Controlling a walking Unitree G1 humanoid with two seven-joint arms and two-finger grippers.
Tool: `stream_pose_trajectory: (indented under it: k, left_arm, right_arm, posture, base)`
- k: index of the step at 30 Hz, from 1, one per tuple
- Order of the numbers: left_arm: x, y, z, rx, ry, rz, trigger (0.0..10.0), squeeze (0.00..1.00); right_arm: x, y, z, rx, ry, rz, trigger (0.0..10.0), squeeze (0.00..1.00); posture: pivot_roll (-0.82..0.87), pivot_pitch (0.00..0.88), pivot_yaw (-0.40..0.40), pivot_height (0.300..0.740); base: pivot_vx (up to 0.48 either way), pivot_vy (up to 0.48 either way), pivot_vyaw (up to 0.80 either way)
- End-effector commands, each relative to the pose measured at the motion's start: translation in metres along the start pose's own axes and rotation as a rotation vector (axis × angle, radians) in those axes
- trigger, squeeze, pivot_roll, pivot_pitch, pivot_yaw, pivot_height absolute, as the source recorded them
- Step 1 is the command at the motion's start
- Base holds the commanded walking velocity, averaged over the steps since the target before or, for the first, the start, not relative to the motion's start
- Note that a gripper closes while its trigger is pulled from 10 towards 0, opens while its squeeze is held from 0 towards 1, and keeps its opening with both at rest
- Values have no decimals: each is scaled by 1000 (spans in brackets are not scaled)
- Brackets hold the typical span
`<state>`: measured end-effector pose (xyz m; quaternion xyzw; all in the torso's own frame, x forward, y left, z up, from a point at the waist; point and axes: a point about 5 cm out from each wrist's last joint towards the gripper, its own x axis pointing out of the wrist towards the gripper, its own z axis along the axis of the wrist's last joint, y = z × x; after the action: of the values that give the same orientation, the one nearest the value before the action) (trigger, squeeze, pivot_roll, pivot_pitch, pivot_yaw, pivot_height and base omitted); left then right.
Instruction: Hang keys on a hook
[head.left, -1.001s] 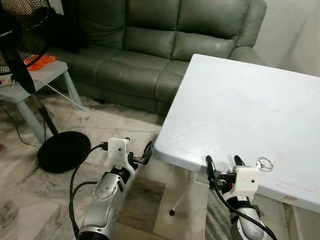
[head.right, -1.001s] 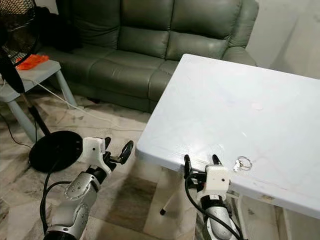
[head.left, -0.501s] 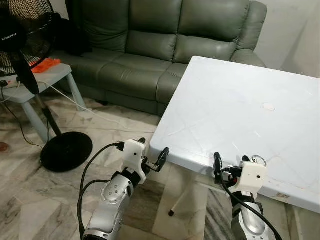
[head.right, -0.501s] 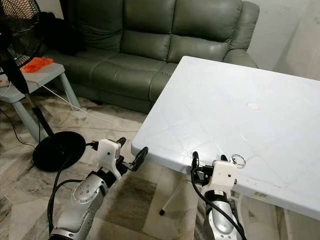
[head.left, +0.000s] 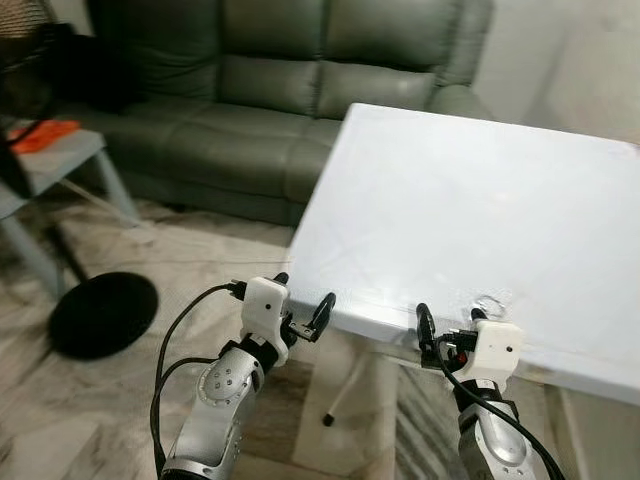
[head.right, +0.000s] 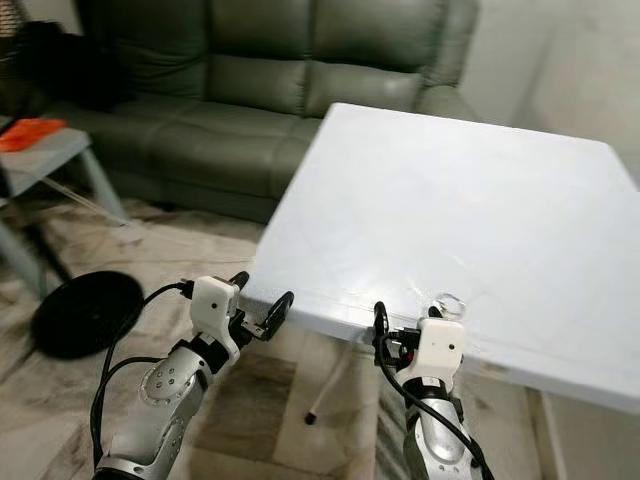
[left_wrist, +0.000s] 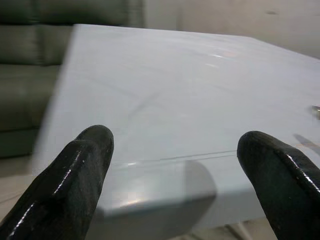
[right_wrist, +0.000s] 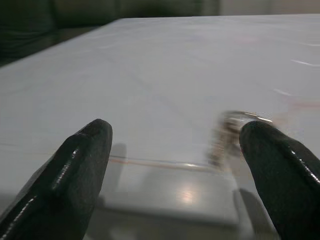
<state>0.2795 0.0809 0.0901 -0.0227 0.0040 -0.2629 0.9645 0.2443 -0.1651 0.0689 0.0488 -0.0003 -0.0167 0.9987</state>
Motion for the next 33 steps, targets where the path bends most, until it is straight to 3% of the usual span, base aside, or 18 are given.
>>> stream_pose_trajectory:
  k: [1,4,8,21,33]
  left_arm:
    - [0,-2,5,13,-25,-17,10000,0]
    - [-1,-4,7,7,-45,-29,10000,0]
    - [0,-4,8,-62,-42,6,10000,0]
    - [2,-5,5,-33,-13,20,10000,0]
    - [1,-17,8,-7,-9,-76,10000,0]
  right_arm:
    - [-1,-1,3,6,-2,3,10000,0]
    - [-1,-1,2,10,-1,3,10000,0]
    - [-2,-1,3,7,-2,3,10000,0]
    - [-4,-1,5,12,-19,11,10000,0]
    - [4,1,13,8,-23,18,10000,0]
  posture:
    - [-39,27,-47,714]
    - [-41,33,-47,714]
    - [-43,37,-48,714]
    - [-44,47,-51,714]
    - [-43,53,-51,714]
  base:
    - [0,-296,-756]
    - [0,-419,-756]
    - [0,-120,-756]
    - [0,0,-34]
    - [0,0,0]
